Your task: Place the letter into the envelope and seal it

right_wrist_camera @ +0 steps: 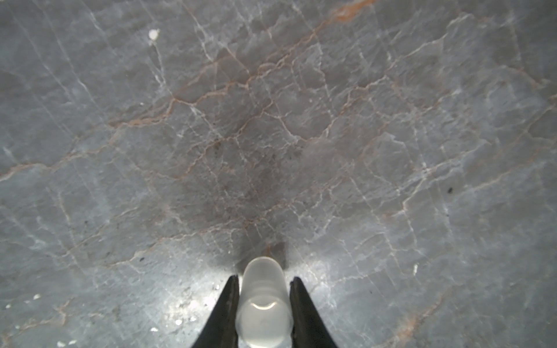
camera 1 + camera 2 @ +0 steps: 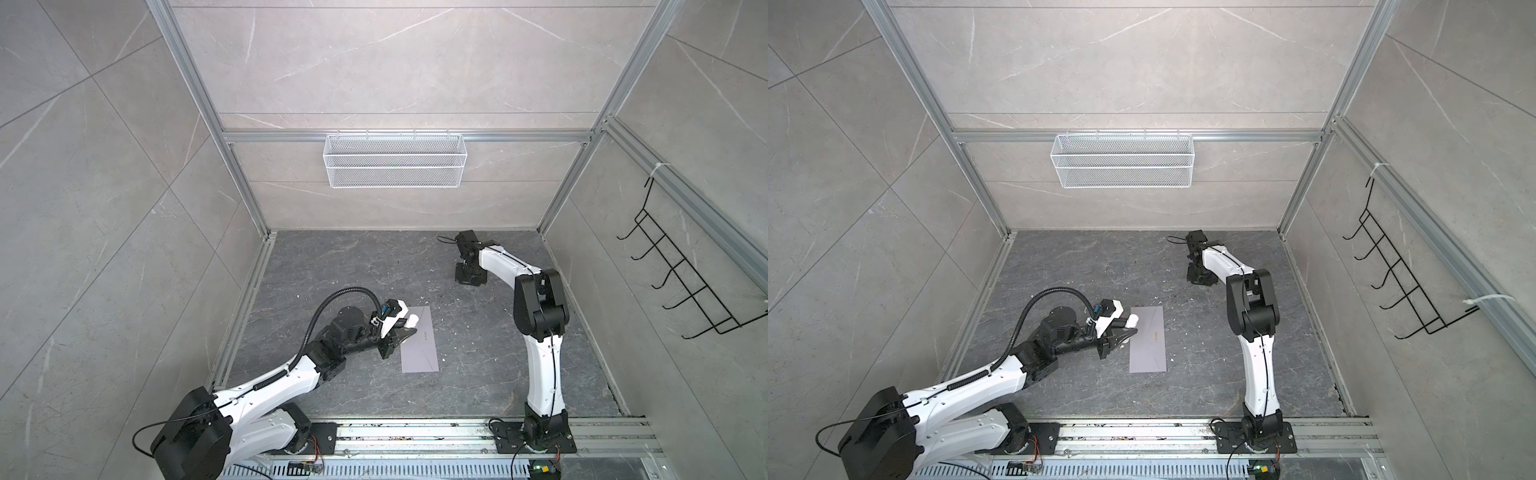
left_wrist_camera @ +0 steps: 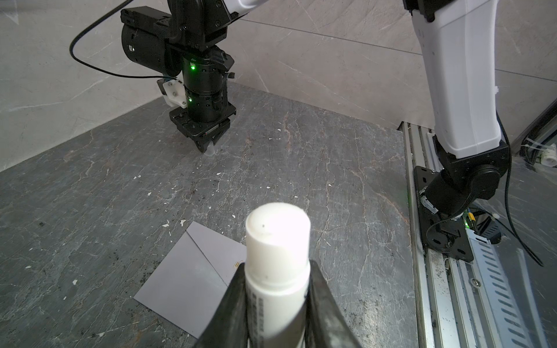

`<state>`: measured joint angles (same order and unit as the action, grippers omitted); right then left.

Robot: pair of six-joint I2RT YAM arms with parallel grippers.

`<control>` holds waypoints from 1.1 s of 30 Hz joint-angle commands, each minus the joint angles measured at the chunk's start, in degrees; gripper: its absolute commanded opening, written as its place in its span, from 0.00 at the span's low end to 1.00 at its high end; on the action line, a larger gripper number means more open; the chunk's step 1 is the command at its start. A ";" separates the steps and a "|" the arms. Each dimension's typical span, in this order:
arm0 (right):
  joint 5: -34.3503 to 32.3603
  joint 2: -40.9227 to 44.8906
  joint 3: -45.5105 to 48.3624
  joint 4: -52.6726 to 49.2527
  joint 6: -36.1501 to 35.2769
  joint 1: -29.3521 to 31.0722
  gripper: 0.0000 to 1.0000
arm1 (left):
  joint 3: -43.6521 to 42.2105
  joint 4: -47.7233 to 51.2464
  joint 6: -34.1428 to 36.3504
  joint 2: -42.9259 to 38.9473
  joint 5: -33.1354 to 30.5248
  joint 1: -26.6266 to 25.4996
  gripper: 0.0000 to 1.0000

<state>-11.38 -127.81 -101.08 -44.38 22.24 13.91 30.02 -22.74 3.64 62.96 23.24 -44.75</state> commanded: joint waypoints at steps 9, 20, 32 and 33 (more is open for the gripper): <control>2.55 18.31 8.78 -0.28 -2.10 2.45 0.26 | 1.75 -2.97 0.32 0.74 1.94 -0.21 0.00; 23.11 40.71 18.13 1.75 -2.81 8.67 0.26 | 1.01 -4.44 0.80 0.79 4.05 -0.17 0.00; 40.25 48.17 25.61 3.47 -4.40 15.56 0.28 | 1.30 -5.20 1.27 1.16 6.63 -0.25 0.00; 41.02 48.55 26.24 3.75 -4.25 15.83 0.28 | 1.31 -5.21 1.28 1.16 6.77 -0.25 0.00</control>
<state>24.88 -81.60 -76.01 -42.02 18.98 29.12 30.02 -24.32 3.88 64.10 27.86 -44.75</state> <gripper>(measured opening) 0.280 0.268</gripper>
